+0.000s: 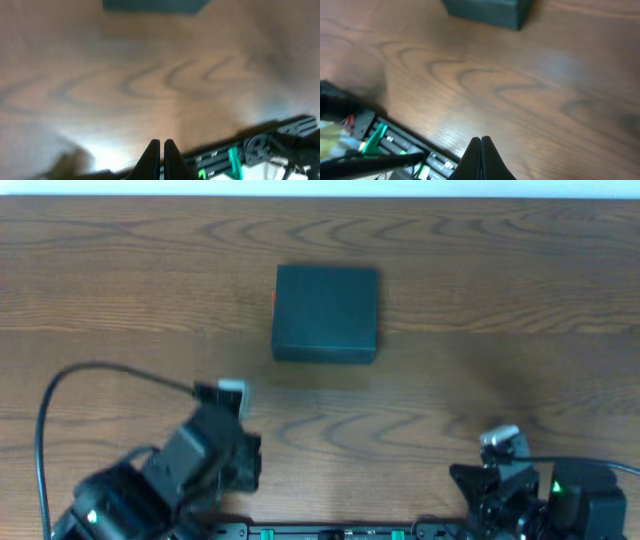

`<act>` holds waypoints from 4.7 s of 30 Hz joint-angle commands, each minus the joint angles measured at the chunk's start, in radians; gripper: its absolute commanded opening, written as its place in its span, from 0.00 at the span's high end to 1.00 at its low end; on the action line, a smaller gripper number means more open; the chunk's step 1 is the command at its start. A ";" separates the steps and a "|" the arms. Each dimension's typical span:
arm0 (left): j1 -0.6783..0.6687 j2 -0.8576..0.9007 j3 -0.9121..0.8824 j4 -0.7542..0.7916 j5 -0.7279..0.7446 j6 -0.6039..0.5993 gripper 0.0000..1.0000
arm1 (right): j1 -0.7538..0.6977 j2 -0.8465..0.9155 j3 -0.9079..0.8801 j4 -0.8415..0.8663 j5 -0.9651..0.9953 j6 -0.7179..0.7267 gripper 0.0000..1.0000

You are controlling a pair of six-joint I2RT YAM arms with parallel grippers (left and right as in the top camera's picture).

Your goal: Pack container

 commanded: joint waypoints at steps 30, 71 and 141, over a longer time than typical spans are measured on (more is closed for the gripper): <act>0.070 -0.133 -0.120 0.008 -0.316 0.001 0.05 | 0.008 -0.033 -0.038 -0.013 -0.087 0.385 0.01; 0.694 -0.753 -0.878 0.417 0.048 0.393 0.05 | 0.008 -0.033 -0.038 -0.013 -0.087 0.385 0.01; 0.694 -0.753 -0.878 0.417 0.047 0.393 0.05 | 0.056 -0.404 -0.742 0.522 0.384 0.193 0.01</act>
